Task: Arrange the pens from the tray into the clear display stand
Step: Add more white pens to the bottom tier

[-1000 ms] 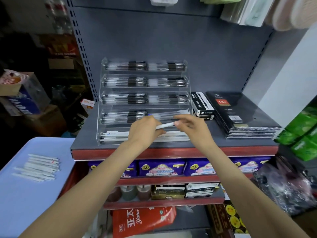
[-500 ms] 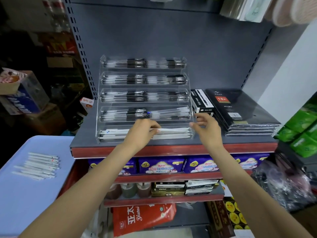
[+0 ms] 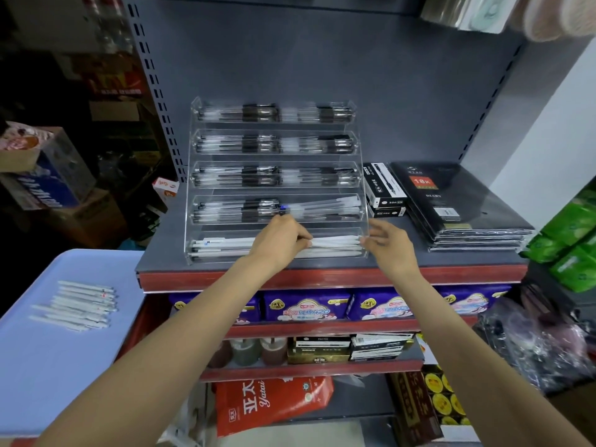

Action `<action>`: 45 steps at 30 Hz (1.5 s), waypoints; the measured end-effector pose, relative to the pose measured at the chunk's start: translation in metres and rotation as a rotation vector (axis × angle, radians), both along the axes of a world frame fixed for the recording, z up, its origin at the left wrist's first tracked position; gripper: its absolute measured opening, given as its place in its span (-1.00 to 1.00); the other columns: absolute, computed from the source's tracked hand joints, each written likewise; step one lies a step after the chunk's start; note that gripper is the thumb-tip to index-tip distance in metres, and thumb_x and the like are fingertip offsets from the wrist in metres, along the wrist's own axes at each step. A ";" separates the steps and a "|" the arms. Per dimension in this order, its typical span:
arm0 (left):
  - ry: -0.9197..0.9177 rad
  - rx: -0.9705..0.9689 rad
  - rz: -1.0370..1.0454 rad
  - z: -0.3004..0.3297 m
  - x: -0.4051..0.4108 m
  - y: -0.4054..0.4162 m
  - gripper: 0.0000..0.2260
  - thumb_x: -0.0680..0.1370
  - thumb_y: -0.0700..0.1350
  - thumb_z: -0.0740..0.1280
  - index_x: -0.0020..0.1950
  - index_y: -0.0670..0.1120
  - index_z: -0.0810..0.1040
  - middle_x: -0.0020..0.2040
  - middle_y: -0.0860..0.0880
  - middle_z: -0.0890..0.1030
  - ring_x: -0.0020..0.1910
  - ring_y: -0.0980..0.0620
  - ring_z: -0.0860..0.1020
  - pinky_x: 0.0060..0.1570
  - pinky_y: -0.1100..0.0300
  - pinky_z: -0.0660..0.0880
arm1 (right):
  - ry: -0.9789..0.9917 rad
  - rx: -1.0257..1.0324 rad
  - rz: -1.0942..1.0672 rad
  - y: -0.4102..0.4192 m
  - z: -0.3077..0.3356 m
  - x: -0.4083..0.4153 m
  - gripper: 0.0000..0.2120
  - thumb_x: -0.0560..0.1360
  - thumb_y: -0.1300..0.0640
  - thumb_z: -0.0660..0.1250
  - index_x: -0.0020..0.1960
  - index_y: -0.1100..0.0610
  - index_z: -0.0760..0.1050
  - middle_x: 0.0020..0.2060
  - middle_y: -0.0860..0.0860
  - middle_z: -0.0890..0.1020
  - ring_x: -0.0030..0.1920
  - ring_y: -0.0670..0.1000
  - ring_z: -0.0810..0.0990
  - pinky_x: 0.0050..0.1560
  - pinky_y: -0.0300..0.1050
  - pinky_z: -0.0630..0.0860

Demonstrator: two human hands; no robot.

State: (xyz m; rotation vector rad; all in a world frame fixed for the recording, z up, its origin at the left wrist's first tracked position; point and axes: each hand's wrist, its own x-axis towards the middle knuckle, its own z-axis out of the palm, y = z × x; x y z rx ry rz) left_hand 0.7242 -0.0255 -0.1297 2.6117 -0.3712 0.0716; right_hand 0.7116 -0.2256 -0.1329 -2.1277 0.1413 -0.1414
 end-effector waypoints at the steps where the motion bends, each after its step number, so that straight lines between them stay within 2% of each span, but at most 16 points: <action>1: -0.001 -0.001 -0.016 -0.001 -0.001 0.002 -0.78 0.55 -0.07 0.31 0.15 -0.08 0.61 0.09 -0.07 0.58 0.18 -0.07 0.46 0.18 0.03 0.43 | -0.022 -0.051 -0.024 0.002 0.000 -0.002 -0.56 0.51 0.23 0.32 0.37 0.16 0.37 0.20 0.13 0.52 0.07 0.00 0.54 0.12 -0.18 0.45; 3: -0.015 -0.016 -0.035 -0.002 -0.004 0.007 -0.76 0.56 -0.06 0.30 0.19 -0.08 0.59 0.09 -0.08 0.55 0.15 -0.06 0.48 0.17 0.03 0.44 | -0.115 -0.139 -0.069 0.012 0.000 -0.009 -0.56 0.52 0.25 0.30 0.39 0.15 0.35 0.26 0.13 0.41 0.09 0.02 0.51 0.24 -0.13 0.43; 5: -0.049 -0.052 -0.018 -0.002 -0.010 0.016 -0.75 0.56 -0.06 0.29 0.22 -0.07 0.56 0.11 -0.09 0.54 0.16 -0.05 0.46 0.18 0.04 0.42 | -0.212 -0.146 -0.059 0.029 0.004 -0.018 -0.59 0.52 0.29 0.27 0.35 0.13 0.39 0.26 0.10 0.38 0.14 0.01 0.49 0.25 -0.15 0.42; 8: -0.076 -0.160 -0.001 0.003 -0.024 0.047 -0.73 0.54 -0.03 0.31 0.21 -0.04 0.55 0.12 -0.05 0.54 0.17 0.01 0.45 0.19 0.08 0.40 | -0.250 -0.110 0.046 0.065 0.016 -0.028 -0.68 0.52 0.31 0.26 0.25 0.12 0.48 0.19 0.05 0.45 0.04 -0.07 0.51 0.08 -0.37 0.39; 10: -0.106 -0.203 -0.009 0.004 -0.038 0.079 -0.74 0.53 -0.02 0.34 0.19 -0.03 0.57 0.04 0.00 0.55 0.05 0.08 0.48 0.10 0.17 0.42 | -0.227 -0.075 0.145 0.098 0.021 -0.032 -0.72 0.52 0.31 0.25 0.20 0.13 0.50 0.13 0.03 0.51 -0.04 -0.12 0.53 0.06 -0.34 0.45; 12: -0.155 -0.214 0.022 0.003 -0.053 0.122 -0.76 0.51 -0.03 0.36 0.16 -0.03 0.59 -0.03 0.02 0.55 -0.04 0.11 0.49 -0.01 0.31 0.41 | -0.203 -0.043 0.247 0.143 0.024 -0.037 -0.75 0.52 0.30 0.25 0.16 0.13 0.52 0.08 0.02 0.57 -0.10 -0.17 0.53 -0.03 -0.44 0.45; 14: -0.206 -0.212 0.088 -0.001 -0.067 0.158 -0.79 0.51 -0.06 0.37 0.12 -0.05 0.61 -0.09 0.03 0.55 -0.09 0.12 0.48 -0.11 0.46 0.32 | -0.195 -0.026 0.327 0.181 0.023 -0.041 -0.76 0.51 0.29 0.25 0.14 0.13 0.53 0.03 0.03 0.60 -0.12 -0.15 0.55 -0.15 -0.56 0.40; 16: -0.219 -0.226 0.181 -0.007 -0.081 0.208 -0.83 0.50 -0.09 0.38 0.07 -0.06 0.62 -0.12 0.03 0.55 -0.15 0.18 0.44 -0.16 0.50 0.31 | -0.181 -0.015 0.409 0.235 0.022 -0.047 -0.76 0.50 0.30 0.24 0.13 0.15 0.54 0.02 0.06 0.60 -0.09 -0.09 0.56 -0.17 -0.58 0.39; 22: -0.096 -0.276 0.382 -0.051 -0.107 0.359 -0.89 0.48 -0.15 0.41 -0.04 0.02 0.62 -0.12 0.04 0.61 -0.17 0.05 0.53 -0.20 0.31 0.35 | -0.066 -0.038 0.580 0.390 -0.015 -0.064 -0.73 0.51 0.33 0.20 0.16 0.20 0.54 0.11 0.09 0.57 0.00 -0.03 0.56 -0.09 -0.42 0.41; 24: -0.034 -0.239 0.427 -0.071 -0.110 0.401 -0.89 0.48 -0.16 0.40 -0.02 -0.04 0.63 -0.10 -0.01 0.61 -0.14 0.01 0.56 -0.18 0.28 0.37 | 0.008 -0.094 0.598 0.430 -0.039 -0.062 -0.73 0.52 0.32 0.20 0.18 0.21 0.53 0.15 0.11 0.55 0.08 0.02 0.57 -0.01 -0.41 0.38; 28: 0.131 -0.105 0.436 -0.114 -0.107 0.461 -0.81 0.51 -0.20 0.34 0.11 -0.14 0.60 0.07 -0.12 0.58 0.07 -0.12 0.54 0.07 0.08 0.46 | 0.166 -0.278 0.596 0.480 -0.095 -0.054 -0.75 0.53 0.25 0.24 0.20 0.19 0.51 0.17 0.16 0.52 0.17 0.11 0.54 0.21 -0.13 0.42; 31: 0.221 -0.012 0.347 -0.140 -0.102 0.483 -0.72 0.52 -0.26 0.28 0.23 -0.17 0.53 0.23 -0.15 0.51 0.22 -0.17 0.48 0.20 -0.01 0.42 | 0.232 -0.450 0.612 0.498 -0.124 -0.049 -0.71 0.56 0.20 0.22 0.26 0.18 0.47 0.22 0.18 0.47 0.24 0.15 0.48 0.26 -0.05 0.37; 33: 0.268 0.062 0.312 -0.152 -0.100 0.489 -0.69 0.54 -0.25 0.23 0.28 -0.14 0.49 0.29 -0.11 0.46 0.27 -0.12 0.43 0.22 0.02 0.39 | 0.241 -0.573 0.630 0.506 -0.137 -0.046 -0.68 0.57 0.18 0.20 0.31 0.16 0.44 0.27 0.17 0.43 0.27 0.16 0.43 0.29 -0.05 0.33; 36: 0.293 0.163 0.295 -0.166 -0.097 0.495 -0.66 0.56 -0.21 0.18 0.33 -0.07 0.45 0.33 -0.07 0.41 0.30 -0.08 0.40 0.19 0.09 0.39 | 0.251 -0.666 0.612 0.515 -0.148 -0.046 -0.68 0.57 0.14 0.21 0.31 0.12 0.42 0.30 0.12 0.38 0.31 0.12 0.38 0.25 -0.02 0.38; 42: 0.223 0.254 0.271 -0.176 -0.093 0.500 -0.69 0.54 -0.21 0.20 0.27 -0.02 0.47 0.26 -0.07 0.43 0.26 -0.11 0.36 0.13 0.08 0.32 | 0.232 -0.807 0.617 0.526 -0.157 -0.046 -0.68 0.53 0.14 0.28 0.25 0.16 0.35 0.27 0.11 0.36 0.29 0.10 0.33 0.12 -0.01 0.43; 45: 0.257 0.245 0.282 -0.180 -0.090 0.506 -0.76 0.54 -0.18 0.24 0.19 -0.01 0.48 0.19 -0.05 0.45 0.22 -0.09 0.36 0.08 0.08 0.29 | 0.225 -0.832 0.616 0.529 -0.160 -0.047 -0.66 0.54 0.15 0.27 0.28 0.15 0.32 0.27 0.10 0.36 0.31 0.08 0.30 0.11 -0.04 0.43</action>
